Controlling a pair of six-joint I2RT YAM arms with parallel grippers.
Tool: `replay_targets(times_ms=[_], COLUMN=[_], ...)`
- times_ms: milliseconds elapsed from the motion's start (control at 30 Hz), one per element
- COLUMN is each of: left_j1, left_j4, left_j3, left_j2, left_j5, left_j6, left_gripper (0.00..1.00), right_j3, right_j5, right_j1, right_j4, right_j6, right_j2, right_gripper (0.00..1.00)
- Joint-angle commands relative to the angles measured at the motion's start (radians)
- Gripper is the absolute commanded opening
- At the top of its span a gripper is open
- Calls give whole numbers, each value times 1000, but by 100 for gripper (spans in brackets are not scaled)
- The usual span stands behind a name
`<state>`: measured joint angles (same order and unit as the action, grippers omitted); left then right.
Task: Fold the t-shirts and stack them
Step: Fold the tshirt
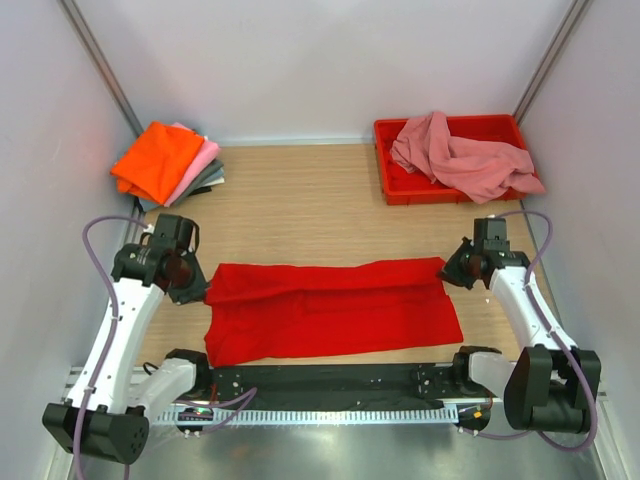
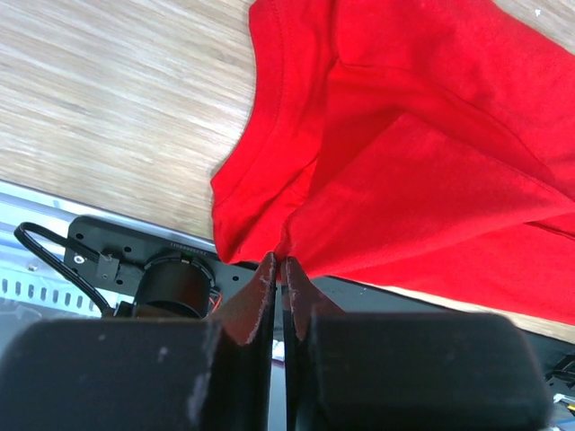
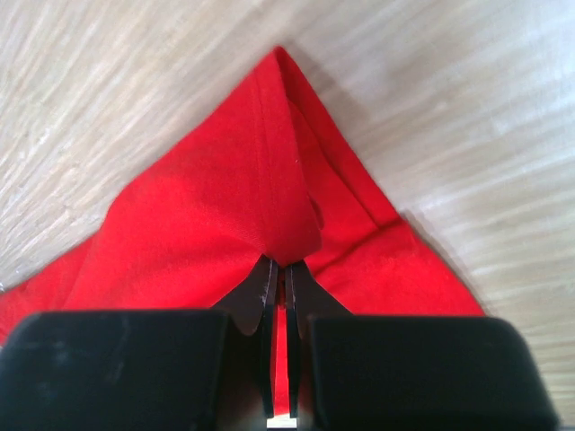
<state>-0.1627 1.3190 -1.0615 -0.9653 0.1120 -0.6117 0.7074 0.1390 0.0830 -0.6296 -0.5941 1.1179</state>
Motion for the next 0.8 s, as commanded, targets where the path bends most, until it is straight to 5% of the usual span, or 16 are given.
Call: replay_targets(times_ms=[0,67,133,200,300,600,767], left_j1=[-3,-3,-4,-4,-3,-20,-84], left_j4=[31,48,66,111,118,-111,-271], left_j3=[-6,-8,-12,-20,-48,81,140], left_j2=[31,34,39,63,111,14,-85], left_j5=[14,6,-15,-60,-54,-104,-51], left_j6=[-16,-20,-19,-16,-23,-69,-140], left_gripper=[6,11,26,37,53,50,48], right_j3=[-52,-89,-112,-111,-57,53,105], right_j5=[-32,-26,-33,-55,-64,68,13], right_j1=[6,6,6,6,6,-26,-245], right_j4=[-7,-5,-18,-31,-59,76,134], right_j6=[-84,-104,-127,-144,-141,-58,16], right_j2=[-79,-116,-144,-170,-179,-94,86], right_gripper=[4,13,36,80,99,91,90])
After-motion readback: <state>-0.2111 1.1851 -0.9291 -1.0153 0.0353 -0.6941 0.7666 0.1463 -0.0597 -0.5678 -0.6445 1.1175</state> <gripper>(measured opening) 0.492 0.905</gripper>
